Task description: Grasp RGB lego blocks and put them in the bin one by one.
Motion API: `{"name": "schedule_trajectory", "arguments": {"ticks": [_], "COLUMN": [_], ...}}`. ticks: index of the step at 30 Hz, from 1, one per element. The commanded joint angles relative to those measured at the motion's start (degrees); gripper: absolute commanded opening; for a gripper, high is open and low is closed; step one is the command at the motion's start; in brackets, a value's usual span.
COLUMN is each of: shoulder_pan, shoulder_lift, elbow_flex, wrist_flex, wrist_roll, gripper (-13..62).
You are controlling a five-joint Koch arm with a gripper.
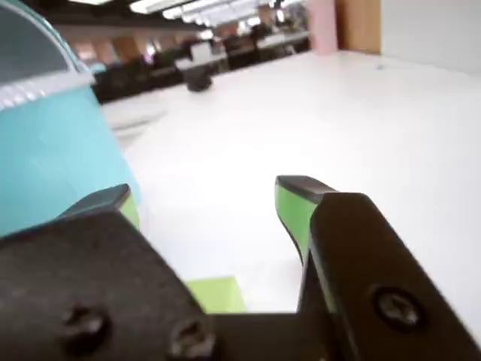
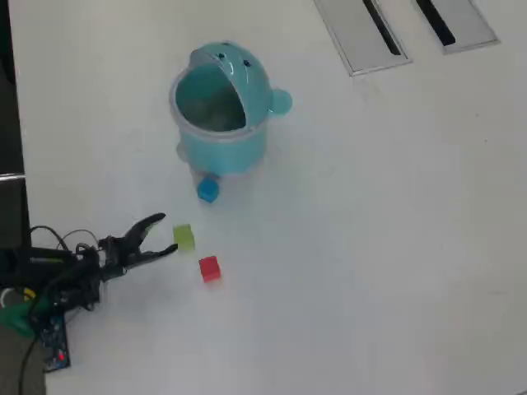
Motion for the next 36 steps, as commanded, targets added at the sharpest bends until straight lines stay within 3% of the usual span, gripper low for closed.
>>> {"name": "schedule_trajectory", "arguments": {"ticks": [1,14,36], "shoulder_pan": [1.1,0.9,9.0], "shoulder_lift": [3.1,1.8,-20.7], "elbow_flex": [-2.6,-6.7,-20.1], "wrist_flex": [5.4,20.0,20.0], "wrist_roll": [-6.3,-16.0,-22.4], "gripper": [33.0,32.1,32.4]}}
